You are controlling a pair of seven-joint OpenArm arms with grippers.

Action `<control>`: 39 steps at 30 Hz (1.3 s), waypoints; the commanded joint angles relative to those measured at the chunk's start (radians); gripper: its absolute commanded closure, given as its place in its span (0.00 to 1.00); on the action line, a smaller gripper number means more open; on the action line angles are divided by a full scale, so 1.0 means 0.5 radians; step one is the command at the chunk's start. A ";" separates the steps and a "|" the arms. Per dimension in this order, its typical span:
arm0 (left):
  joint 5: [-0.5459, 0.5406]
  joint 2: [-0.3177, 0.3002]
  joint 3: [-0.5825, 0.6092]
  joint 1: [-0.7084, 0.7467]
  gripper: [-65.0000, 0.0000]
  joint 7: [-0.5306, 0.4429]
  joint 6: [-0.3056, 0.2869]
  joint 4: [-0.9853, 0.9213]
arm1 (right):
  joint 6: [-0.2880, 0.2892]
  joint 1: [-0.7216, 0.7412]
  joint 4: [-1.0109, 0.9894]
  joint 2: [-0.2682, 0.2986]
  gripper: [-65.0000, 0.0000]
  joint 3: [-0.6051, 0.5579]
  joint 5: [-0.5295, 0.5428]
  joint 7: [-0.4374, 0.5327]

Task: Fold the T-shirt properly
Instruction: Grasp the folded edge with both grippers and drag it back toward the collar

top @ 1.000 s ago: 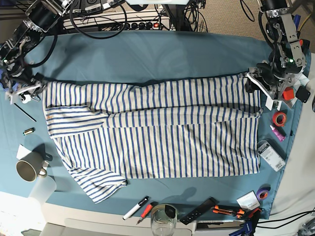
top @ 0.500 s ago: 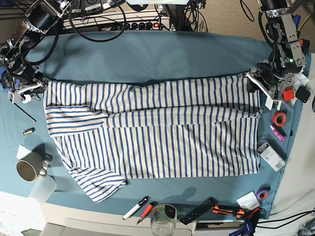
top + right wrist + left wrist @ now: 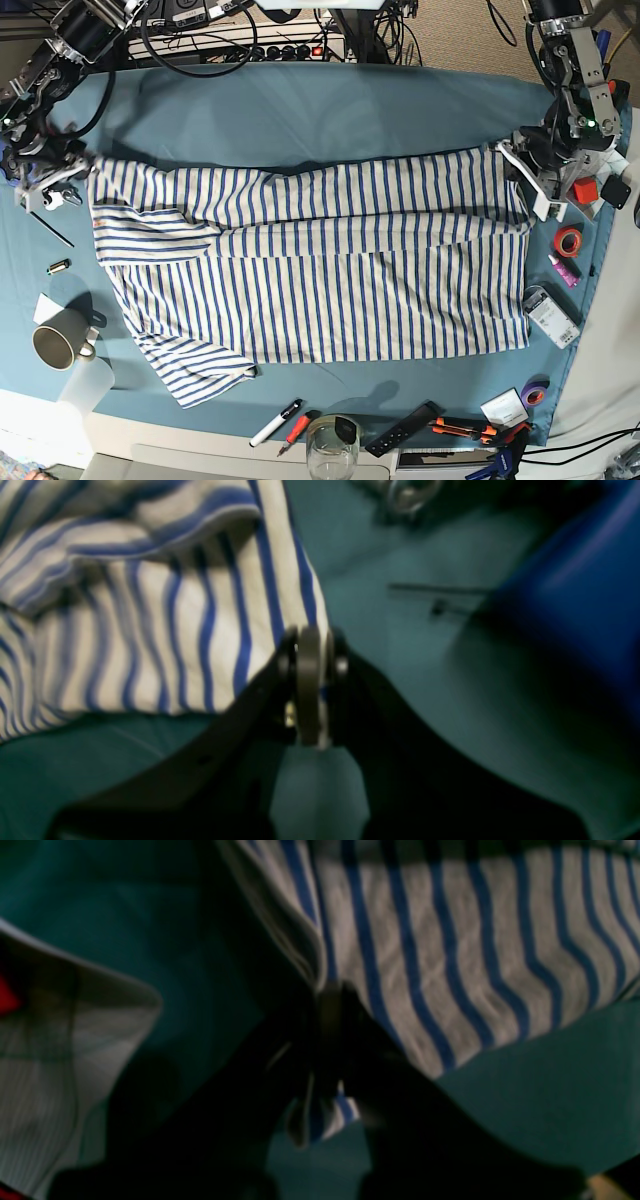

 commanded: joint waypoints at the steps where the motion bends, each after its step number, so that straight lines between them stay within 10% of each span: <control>1: -0.006 -0.014 -0.005 -0.005 1.00 0.035 0.000 0.044 | 0.004 0.014 0.071 0.047 1.00 0.008 -0.018 0.036; 18: -0.052 -0.243 -0.005 0.192 1.00 0.191 -0.001 0.111 | -0.026 -0.331 0.111 0.278 1.00 0.397 0.031 0.005; 39: -0.068 -0.245 -0.005 0.492 1.00 0.168 -0.002 0.298 | -0.019 -0.504 0.111 0.261 1.00 0.397 0.045 -0.041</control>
